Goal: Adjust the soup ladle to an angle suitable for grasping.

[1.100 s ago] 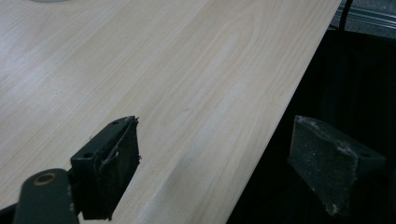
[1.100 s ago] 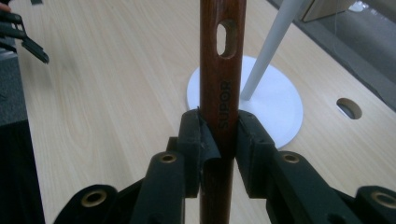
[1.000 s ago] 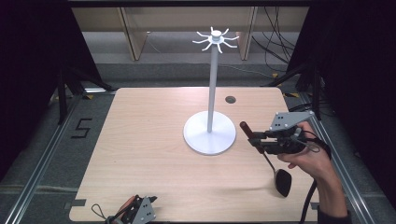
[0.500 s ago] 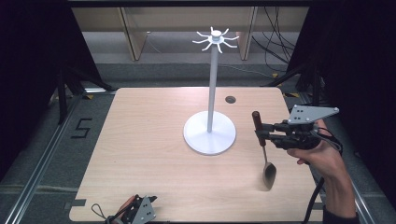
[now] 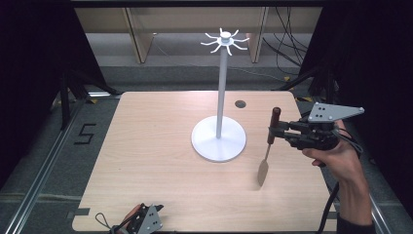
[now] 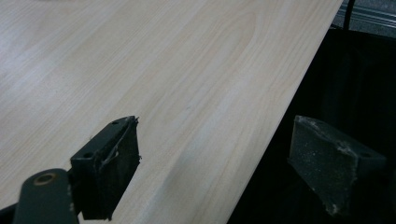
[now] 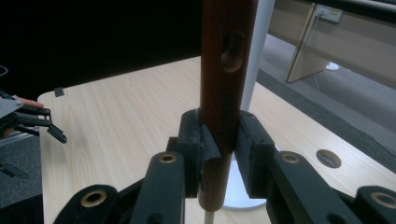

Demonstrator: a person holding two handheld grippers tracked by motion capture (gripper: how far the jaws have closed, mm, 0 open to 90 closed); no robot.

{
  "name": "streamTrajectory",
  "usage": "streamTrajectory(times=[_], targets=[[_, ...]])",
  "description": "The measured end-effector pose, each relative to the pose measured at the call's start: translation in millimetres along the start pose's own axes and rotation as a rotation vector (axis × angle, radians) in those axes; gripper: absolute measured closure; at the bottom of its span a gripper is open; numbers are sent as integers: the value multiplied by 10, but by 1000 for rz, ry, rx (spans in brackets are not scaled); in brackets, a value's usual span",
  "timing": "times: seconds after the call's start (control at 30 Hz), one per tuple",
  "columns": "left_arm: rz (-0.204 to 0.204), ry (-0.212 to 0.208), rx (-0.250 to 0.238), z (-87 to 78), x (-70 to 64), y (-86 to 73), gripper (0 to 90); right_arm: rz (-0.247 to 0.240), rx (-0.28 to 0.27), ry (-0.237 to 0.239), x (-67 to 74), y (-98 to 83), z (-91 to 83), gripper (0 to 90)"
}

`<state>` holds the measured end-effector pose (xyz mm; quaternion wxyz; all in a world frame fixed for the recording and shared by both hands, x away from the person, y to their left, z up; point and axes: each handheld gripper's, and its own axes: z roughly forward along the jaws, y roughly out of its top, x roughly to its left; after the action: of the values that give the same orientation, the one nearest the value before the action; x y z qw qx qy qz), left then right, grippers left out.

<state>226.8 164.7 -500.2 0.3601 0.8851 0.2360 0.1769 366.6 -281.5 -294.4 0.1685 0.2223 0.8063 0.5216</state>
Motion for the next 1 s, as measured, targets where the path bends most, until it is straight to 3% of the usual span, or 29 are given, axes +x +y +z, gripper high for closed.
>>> streamTrajectory(times=[0.03, 0.13, 0.17, 0.23, 0.33, 0.47, 0.5, 0.6, 0.63, 0.73, 0.83, 0.9, 1.0], targets=[[1, 0, 0, 1, -1, 0, 153, 6, -18, -22, 8, 7, 10, 738], [-7, -11, 6, 2, -5, -4, 152, -21, -29, -19, -11, 50, 10, 738], [-7, -11, 6, 2, -5, -4, 152, 11, -12, -5, 2, 61, 6, 738], [-7, -3, -8, 8, 5, -3, 152, -1, -34, -13, -10, 67, 25, 738], [-9, -13, 6, 4, 5, -4, 152, 24, -40, -18, -24, 96, 67, 738], [-15, -6, -12, 12, -1, -7, 152, 35, -44, -31, -44, 139, 113, 738], [-10, -11, 5, 1, 0, -3, 153, 37, -36, -21, -50, 161, 121, 738], [-12, -11, -15, 11, 6, -5, 153, 32, -48, -42, -90, 230, 167, 738], [-10, -10, -14, 9, 4, -5, 153, 59, -35, -51, -100, 277, 198, 737], [-7, -9, 8, 1, 8, -5, 153, 51, -39, -58, -119, 327, 241, 738], [-20, -17, -9, 9, -1, -4, 153, 51, -35, -69, -146, 401, 280, 738], [-4, -8, 10, -1, 12, -4, 153, 49, -47, -72, -186, 468, 309, 738], [-20, -18, -10, 10, 0, -5, 153, 51, -51, -78, -214, 547, 326, 738]])
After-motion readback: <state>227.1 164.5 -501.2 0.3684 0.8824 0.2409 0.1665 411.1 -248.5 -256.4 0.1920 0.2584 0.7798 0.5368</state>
